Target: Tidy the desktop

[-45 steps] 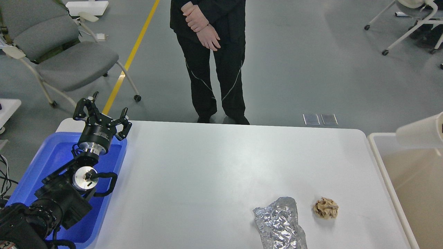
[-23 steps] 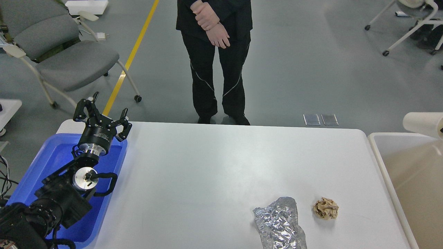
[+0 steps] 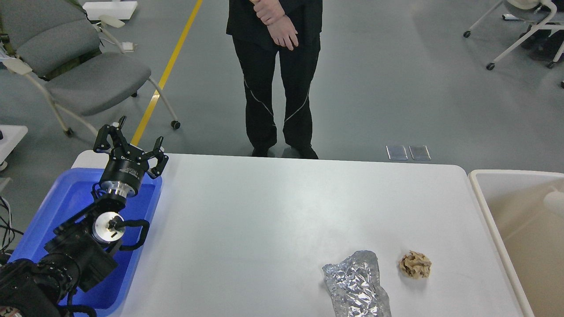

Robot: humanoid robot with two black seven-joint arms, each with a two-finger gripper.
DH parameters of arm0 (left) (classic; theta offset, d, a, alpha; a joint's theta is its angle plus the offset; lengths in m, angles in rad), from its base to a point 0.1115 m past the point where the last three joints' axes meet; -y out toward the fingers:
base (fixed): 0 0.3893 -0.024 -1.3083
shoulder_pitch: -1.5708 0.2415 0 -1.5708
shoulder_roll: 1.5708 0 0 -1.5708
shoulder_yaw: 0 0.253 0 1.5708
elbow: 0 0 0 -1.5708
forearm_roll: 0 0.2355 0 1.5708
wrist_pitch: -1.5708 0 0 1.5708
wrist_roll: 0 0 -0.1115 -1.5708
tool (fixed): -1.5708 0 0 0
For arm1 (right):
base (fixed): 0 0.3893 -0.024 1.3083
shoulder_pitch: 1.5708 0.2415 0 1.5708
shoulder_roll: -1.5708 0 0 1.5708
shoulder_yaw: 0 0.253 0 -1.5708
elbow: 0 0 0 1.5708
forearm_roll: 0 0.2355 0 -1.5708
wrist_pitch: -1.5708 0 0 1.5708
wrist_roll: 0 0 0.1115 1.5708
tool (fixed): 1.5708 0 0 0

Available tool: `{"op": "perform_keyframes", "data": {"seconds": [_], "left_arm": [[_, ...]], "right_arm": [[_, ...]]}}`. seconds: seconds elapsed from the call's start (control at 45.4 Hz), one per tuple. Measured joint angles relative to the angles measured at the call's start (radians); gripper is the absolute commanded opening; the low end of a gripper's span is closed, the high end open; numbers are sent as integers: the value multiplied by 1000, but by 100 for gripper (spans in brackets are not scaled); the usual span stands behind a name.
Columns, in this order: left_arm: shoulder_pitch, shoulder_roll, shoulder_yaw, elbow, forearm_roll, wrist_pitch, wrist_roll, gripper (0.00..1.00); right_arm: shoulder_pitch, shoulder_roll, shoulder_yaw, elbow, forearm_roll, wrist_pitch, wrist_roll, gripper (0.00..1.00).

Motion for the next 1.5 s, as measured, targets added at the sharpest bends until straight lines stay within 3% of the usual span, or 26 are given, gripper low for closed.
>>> {"op": "perform_keyframes", "data": {"seconds": [0.198,0.727,0.749,0.771,0.815,0.837,1.498], "left_arm": [[0,0,0,0,0,0,0,100],[0,0,0,0,0,0,-1,100],[0,0,0,0,0,0,-1,100],[0,0,0,0,0,0,-1,100],[0,0,0,0,0,0,-1,100],[0,0,0,0,0,0,-1,100],[0,0,0,0,0,0,0,100]], "right_arm": [[-47,158,67,-160,116,-29,-76,0],[-70,261,161,-264,174,-115,-118,0],[-70,262,162,-265,174,-117,-118,2],[-70,263,163,-266,175,-118,-119,27],[-70,265,166,-268,176,-121,-119,93],[-70,265,168,-269,176,-123,-120,99],[-77,295,176,-287,158,-150,-118,100]]}}
